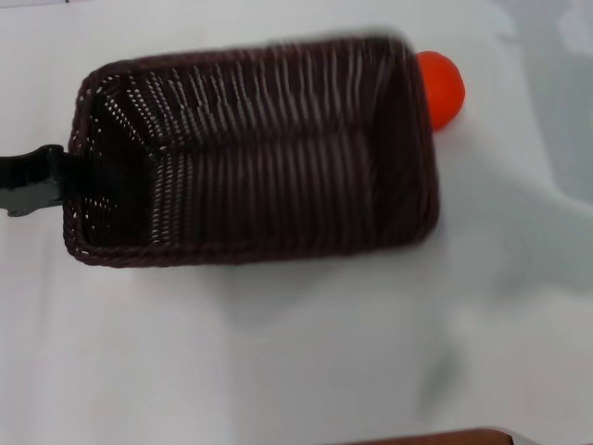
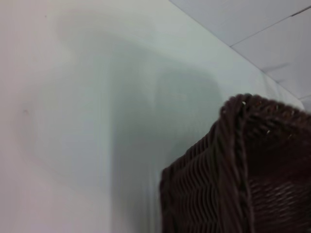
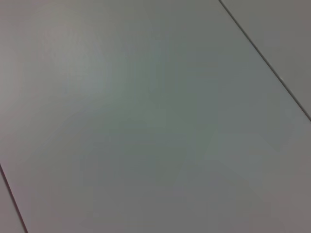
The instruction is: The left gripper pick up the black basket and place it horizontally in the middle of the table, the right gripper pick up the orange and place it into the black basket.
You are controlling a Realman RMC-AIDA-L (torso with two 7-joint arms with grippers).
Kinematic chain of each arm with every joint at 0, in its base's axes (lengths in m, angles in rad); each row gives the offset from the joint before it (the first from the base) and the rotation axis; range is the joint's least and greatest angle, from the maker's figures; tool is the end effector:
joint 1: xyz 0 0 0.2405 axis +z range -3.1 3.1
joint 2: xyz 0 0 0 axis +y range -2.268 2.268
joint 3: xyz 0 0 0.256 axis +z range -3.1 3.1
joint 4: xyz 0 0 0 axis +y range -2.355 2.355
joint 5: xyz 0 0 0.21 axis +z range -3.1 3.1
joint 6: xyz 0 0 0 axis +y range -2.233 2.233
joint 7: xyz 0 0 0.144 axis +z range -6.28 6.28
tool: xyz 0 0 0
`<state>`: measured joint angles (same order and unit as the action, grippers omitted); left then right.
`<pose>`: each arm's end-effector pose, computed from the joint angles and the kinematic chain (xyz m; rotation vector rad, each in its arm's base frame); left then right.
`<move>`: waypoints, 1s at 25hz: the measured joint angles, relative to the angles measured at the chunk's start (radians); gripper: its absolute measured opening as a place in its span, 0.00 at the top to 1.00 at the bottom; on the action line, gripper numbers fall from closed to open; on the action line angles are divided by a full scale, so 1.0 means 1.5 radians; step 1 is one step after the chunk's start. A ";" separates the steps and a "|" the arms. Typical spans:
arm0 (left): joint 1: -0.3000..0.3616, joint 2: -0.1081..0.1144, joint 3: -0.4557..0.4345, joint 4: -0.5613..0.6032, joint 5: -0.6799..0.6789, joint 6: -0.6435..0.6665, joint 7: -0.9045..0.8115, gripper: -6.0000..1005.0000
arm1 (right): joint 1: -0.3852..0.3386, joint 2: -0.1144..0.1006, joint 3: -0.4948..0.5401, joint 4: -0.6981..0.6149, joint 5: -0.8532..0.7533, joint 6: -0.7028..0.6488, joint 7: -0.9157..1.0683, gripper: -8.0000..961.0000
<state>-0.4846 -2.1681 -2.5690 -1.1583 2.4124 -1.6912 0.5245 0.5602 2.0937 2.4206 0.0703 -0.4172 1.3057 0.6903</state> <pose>-0.2745 0.3169 0.0485 -2.1073 -1.9590 -0.4086 0.3198 0.3628 0.0553 -0.7785 -1.2290 -1.4306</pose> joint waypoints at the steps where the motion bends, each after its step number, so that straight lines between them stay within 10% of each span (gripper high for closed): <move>1: 0.000 0.000 0.001 0.002 0.000 0.005 0.000 0.72 | 0.000 0.000 0.000 0.000 0.000 -0.001 0.000 0.02; 11: 0.009 0.011 -0.010 0.003 -0.001 0.022 0.002 0.48 | 0.001 -0.001 -0.004 0.000 -0.001 -0.001 0.000 0.02; 25: 0.034 0.017 -0.011 0.000 -0.018 -0.070 0.003 0.38 | 0.003 -0.001 -0.004 0.016 -0.001 -0.043 0.004 0.02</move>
<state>-0.4335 -2.1428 -2.5860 -1.1576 2.3858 -1.7967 0.5283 0.5649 2.0921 2.4152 0.0936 -0.4180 1.2419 0.6965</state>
